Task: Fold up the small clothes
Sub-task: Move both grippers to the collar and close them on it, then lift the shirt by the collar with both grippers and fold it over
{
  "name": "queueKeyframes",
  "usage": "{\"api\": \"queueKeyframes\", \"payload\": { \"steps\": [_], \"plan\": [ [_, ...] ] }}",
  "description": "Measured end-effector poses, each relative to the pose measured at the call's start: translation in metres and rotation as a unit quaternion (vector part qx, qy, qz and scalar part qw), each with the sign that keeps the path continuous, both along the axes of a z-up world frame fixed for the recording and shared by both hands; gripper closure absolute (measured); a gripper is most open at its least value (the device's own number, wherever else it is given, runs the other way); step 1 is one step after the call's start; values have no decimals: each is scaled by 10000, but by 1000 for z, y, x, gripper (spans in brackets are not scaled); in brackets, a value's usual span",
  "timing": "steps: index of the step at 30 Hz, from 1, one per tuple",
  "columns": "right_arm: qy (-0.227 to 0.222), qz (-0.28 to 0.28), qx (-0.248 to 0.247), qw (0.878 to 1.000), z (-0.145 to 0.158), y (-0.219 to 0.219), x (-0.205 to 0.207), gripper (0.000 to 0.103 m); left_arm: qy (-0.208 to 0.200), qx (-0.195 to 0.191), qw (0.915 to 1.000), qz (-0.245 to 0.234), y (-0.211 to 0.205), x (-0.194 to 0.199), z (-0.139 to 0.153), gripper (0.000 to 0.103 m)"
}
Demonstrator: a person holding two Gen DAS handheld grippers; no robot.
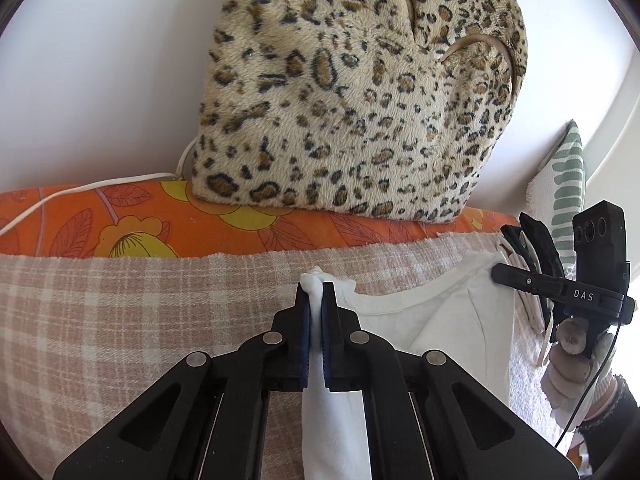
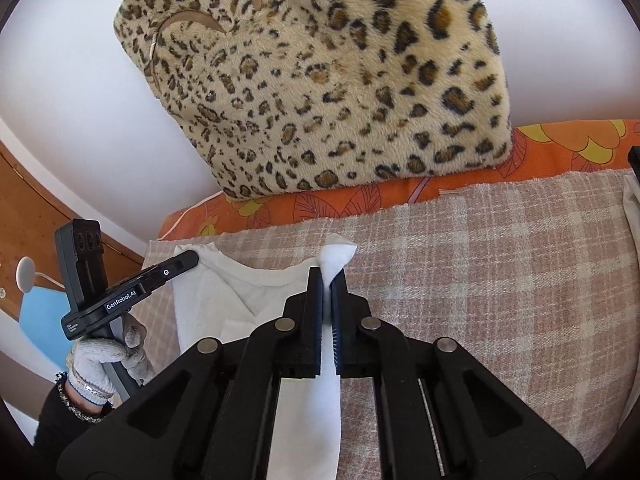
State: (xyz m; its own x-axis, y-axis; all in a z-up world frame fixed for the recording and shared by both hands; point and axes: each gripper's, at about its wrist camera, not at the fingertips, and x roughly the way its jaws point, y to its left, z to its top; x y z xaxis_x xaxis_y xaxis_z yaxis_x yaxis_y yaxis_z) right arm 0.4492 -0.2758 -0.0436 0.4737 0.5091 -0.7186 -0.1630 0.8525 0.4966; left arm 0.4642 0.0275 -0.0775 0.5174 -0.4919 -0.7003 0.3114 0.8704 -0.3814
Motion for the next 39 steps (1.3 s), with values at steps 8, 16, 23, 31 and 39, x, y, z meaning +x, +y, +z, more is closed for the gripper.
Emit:
{"api": "queueKeyframes", "payload": {
  "steps": [8, 16, 23, 31, 39],
  "plan": [
    [-233, 91, 33, 9997, 33, 1, -24, 98, -244, -38, 9997, -38, -1, -27, 31, 100],
    [-428, 196, 30, 9989, 68, 4, -61, 98, -454, 17, 9989, -75, -2, -69, 63, 100],
    [-536, 266, 30, 9982, 88, 6, -100, 98, -562, 62, 9984, -57, -2, -112, 81, 100],
    [-627, 345, -56, 9974, 103, 9, -152, 98, -651, 78, 9978, -44, 0, -165, 91, 100],
    [-726, 489, -279, 9958, 106, 17, -210, 98, -693, 186, 9974, -100, -1, -223, 85, 100]
  ]
}}
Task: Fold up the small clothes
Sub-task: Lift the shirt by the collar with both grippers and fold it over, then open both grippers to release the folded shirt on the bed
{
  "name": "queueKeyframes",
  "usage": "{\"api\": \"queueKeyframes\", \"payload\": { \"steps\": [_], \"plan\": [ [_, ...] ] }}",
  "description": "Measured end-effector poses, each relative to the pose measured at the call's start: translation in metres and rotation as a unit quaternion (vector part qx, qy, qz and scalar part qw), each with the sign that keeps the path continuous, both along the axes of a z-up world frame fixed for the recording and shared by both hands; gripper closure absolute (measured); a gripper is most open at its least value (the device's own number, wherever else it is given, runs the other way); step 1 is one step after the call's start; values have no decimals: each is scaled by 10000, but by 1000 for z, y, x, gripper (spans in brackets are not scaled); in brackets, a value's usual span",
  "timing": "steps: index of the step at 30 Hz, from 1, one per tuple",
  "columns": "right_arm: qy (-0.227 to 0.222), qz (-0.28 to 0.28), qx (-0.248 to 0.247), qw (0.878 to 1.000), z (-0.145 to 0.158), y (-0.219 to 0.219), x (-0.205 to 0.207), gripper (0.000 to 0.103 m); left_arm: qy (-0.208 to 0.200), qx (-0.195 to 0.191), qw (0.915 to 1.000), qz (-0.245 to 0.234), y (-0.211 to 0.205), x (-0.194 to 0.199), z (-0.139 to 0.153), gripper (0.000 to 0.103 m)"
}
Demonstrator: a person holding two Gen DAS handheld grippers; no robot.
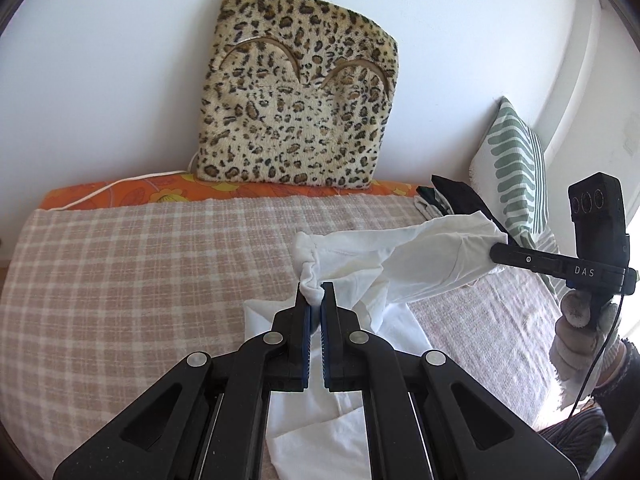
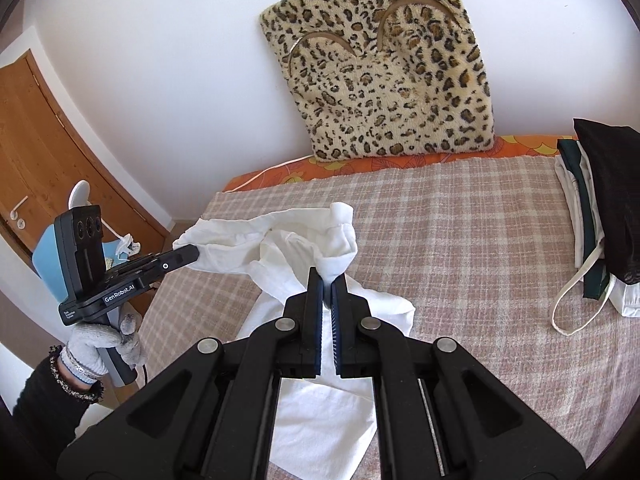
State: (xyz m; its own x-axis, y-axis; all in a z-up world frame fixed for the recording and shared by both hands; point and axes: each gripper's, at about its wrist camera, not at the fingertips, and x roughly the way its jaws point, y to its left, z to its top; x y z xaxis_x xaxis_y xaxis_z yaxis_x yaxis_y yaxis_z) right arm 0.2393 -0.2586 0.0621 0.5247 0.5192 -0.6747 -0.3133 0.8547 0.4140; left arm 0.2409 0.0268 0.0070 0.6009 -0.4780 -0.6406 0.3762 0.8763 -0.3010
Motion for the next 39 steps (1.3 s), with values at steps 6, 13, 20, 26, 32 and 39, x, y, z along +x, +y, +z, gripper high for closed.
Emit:
{"api": "queueKeyframes", "payload": {
  "steps": [6, 13, 20, 26, 32, 39],
  "plan": [
    [-7, 87, -106, 9999, -19, 6, -48, 98, 170, 5, 9998, -39, 8, -44, -29, 100],
    [-62, 332, -461, 9984, -54, 17, -100, 98, 323, 202, 9992, -116, 15, -84, -63, 100],
    [-166, 475, -961, 9941, -78, 23, -130, 98, 299, 424, 9982, -301, 11, -108, -78, 100],
    [-394, 607, -1623, 9841, -88, 19, -148, 98, 349, 595, 9956, -637, 8, -126, -84, 98],
    [-317, 877, -1511, 9841, -84, 5, -177, 97, 307, 979, 9912, -838, 12, -153, -85, 96],
    [435, 269, -368, 9980, -90, -27, -169, 57, 979, -279, 9947, -175, 50, -143, -86, 86]
  ]
}}
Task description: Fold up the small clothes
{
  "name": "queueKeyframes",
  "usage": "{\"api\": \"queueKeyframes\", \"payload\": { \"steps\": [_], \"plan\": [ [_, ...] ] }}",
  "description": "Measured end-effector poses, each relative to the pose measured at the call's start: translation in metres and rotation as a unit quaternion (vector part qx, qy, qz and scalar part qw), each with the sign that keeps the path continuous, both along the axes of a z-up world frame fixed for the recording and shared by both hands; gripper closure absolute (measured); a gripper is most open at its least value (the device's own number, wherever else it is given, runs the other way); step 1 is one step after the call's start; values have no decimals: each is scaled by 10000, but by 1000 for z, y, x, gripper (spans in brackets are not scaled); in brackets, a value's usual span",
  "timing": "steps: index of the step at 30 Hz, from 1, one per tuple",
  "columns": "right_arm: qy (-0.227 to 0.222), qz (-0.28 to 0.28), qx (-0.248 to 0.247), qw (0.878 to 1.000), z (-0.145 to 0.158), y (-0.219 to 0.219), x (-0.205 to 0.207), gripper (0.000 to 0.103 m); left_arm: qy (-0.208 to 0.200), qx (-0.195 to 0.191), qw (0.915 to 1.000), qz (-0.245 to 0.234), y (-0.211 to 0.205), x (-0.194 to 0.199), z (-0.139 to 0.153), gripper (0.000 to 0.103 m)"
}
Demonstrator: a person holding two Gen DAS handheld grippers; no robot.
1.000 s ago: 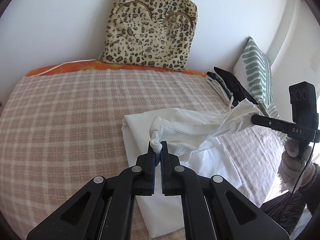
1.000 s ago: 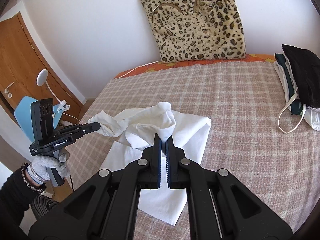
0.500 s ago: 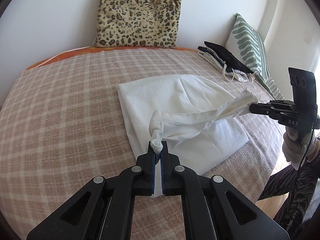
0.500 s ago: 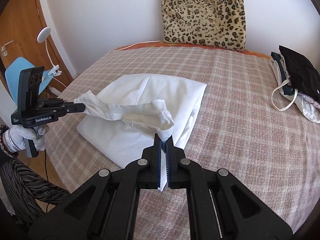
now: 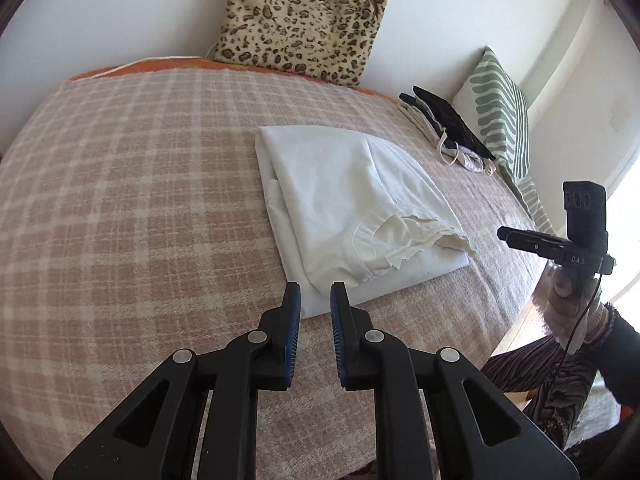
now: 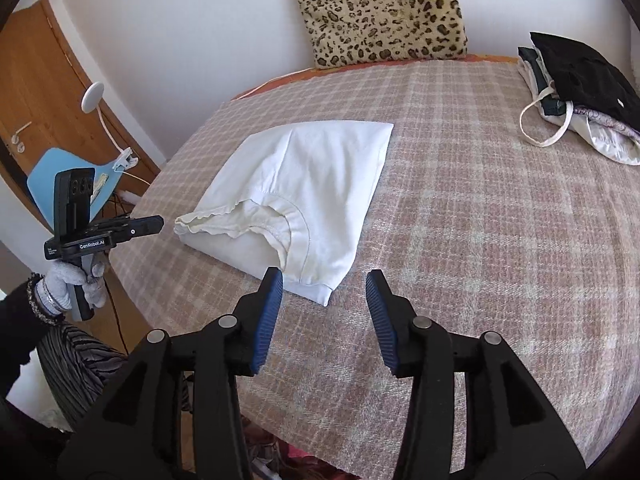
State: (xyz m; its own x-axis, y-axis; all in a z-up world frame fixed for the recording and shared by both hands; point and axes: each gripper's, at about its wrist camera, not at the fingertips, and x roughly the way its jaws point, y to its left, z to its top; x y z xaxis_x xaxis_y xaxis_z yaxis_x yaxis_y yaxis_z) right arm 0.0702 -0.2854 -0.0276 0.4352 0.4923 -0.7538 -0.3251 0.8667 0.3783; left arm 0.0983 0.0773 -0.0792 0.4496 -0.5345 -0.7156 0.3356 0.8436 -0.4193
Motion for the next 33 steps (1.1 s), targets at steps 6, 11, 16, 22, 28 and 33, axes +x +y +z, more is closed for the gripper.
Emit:
{"api": "queueKeyframes", "payload": {
  "steps": [6, 11, 16, 22, 28, 33],
  "plan": [
    [880, -478, 920, 9907, -22, -14, 26, 57, 748, -1015, 9911, 431, 8, 16, -10, 86],
    [1149, -594, 1073, 9858, -36, -13, 34, 57, 1188, -1185, 9849, 429, -5, 20, -24, 86],
    [1371, -685, 1293, 9797, -46, -15, 39, 57, 1538, -1359, 9763, 691, -5, 25, -33, 85],
    [1636, -789, 1589, 9705, -56, -23, 41, 57, 1720, -1541, 9694, 827, -2, 25, -36, 78],
    [1611, -621, 1514, 9733, -53, -11, 36, 58, 1887, -1521, 9657, 930, -5, 29, -42, 76],
    [1398, -527, 1215, 9813, -43, 0, 36, 78, 1891, -1434, 9664, 985, -7, 27, -40, 76]
  ]
}}
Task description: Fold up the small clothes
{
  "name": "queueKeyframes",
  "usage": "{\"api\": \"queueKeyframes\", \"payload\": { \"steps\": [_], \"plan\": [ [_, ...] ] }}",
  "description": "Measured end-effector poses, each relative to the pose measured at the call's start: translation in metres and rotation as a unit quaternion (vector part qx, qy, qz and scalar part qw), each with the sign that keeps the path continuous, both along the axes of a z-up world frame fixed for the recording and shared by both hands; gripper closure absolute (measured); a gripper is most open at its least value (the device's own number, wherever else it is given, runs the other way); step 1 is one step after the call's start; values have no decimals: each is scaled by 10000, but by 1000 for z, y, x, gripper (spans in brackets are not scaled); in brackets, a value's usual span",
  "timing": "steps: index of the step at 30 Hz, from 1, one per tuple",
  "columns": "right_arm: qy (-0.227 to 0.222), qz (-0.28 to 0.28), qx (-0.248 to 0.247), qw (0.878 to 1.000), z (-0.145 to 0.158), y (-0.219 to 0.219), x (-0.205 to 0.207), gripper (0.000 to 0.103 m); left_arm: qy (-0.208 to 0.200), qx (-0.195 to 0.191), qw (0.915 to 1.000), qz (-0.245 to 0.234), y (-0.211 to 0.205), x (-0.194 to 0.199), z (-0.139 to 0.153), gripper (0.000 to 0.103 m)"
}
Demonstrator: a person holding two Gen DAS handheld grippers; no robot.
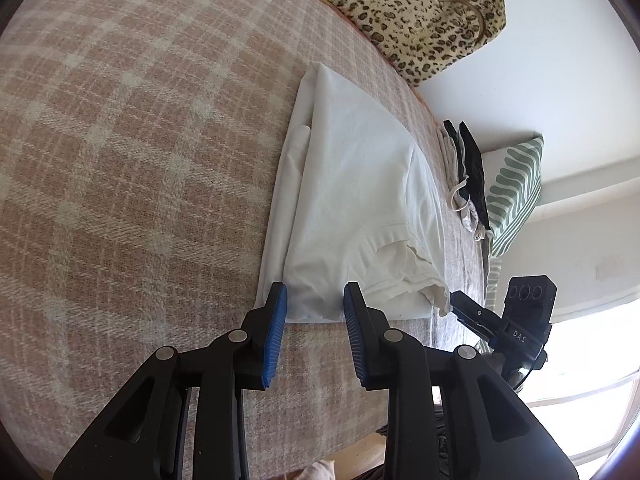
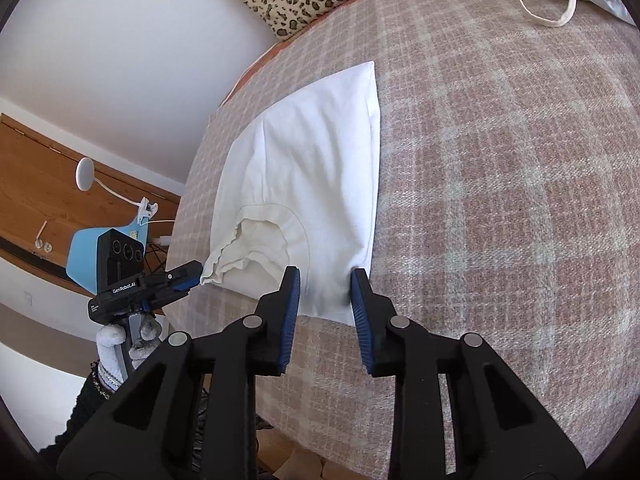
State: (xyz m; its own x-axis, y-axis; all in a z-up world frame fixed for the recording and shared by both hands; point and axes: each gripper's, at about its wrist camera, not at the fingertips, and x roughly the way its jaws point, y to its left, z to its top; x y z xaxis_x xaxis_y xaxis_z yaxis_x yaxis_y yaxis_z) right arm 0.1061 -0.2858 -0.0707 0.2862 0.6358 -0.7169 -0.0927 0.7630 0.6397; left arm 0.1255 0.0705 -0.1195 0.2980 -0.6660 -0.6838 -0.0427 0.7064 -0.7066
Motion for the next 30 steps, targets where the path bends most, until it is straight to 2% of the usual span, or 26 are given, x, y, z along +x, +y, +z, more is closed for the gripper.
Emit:
{"api": "queueKeyframes", "payload": {
  "steps": [2, 3, 4, 5, 7, 9, 10, 12, 15, 16, 18, 20, 21, 23, 25, 26, 30],
  "plan": [
    [-68, 14, -144, 9999, 3, 2, 0, 79, -231, 329, 9991, -104, -4, -5, 10, 76],
    [-133, 52, -243, 9996, 5, 3, 0, 79, -478, 696, 9961, -271, -11, -8, 18, 76],
    [-182, 103, -293, 9994, 7, 4, -1, 79, -826, 1184, 9882, -519, -21, -12, 26, 76],
    [-194, 147, -297, 9993, 8, 6, -2, 79, -1243, 1639, 9750, -838, -31, -18, 34, 76],
    [-218, 176, -265, 9993, 10, 5, -2, 79, -1904, 2356, 9416, -1469, -53, -31, 42, 75],
    [-190, 232, -258, 9992, 9, 5, -2, 79, -2287, 2863, 9096, -1959, -69, -41, 41, 75],
    [-161, 241, -256, 9993, 8, 4, -2, 76, -2432, 3027, 8962, -2147, -76, -46, 40, 75],
    [-95, 199, -241, 9995, 5, 2, -2, 72, -2606, 3257, 8762, -2414, -84, -51, 35, 73],
    [37, 211, -186, 9996, -1, 1, -1, 71, -2757, 3680, 8518, -2510, -91, -52, 29, 71],
    [77, 226, -175, 9996, -3, 2, -1, 71, -2774, 3769, 8477, -2499, -91, -50, 28, 71],
    [125, 228, -153, 9995, -5, 3, -1, 71, -2800, 3801, 8460, -2479, -91, -47, 27, 71],
    [107, 228, -131, 9996, -5, 5, -1, 71, -2883, 3804, 8444, -2433, -90, -46, 30, 82],
    [79, 240, -131, 9996, -3, 6, 0, 71, -2957, 3781, 8423, -2451, -90, -46, 32, 93],
    [-14, 232, -125, 9997, 2, 9, 0, 72, -3105, 3855, 8347, -2413, -87, -47, 35, 97],
    [-100, 227, -131, 9996, 9, 14, 1, 89, -3140, 3810, 8379, -2328, -81, -44, 38, 98],
    [-149, 204, -139, 9996, 12, 15, 2, 90, -3154, 3786, 8393, -2297, -79, -43, 39, 98],
    [-322, 227, -239, 9989, 23, 21, 1, 94, -3293, 3835, 8325, -2267, -68, -45, 43, 98]
  ]
}}
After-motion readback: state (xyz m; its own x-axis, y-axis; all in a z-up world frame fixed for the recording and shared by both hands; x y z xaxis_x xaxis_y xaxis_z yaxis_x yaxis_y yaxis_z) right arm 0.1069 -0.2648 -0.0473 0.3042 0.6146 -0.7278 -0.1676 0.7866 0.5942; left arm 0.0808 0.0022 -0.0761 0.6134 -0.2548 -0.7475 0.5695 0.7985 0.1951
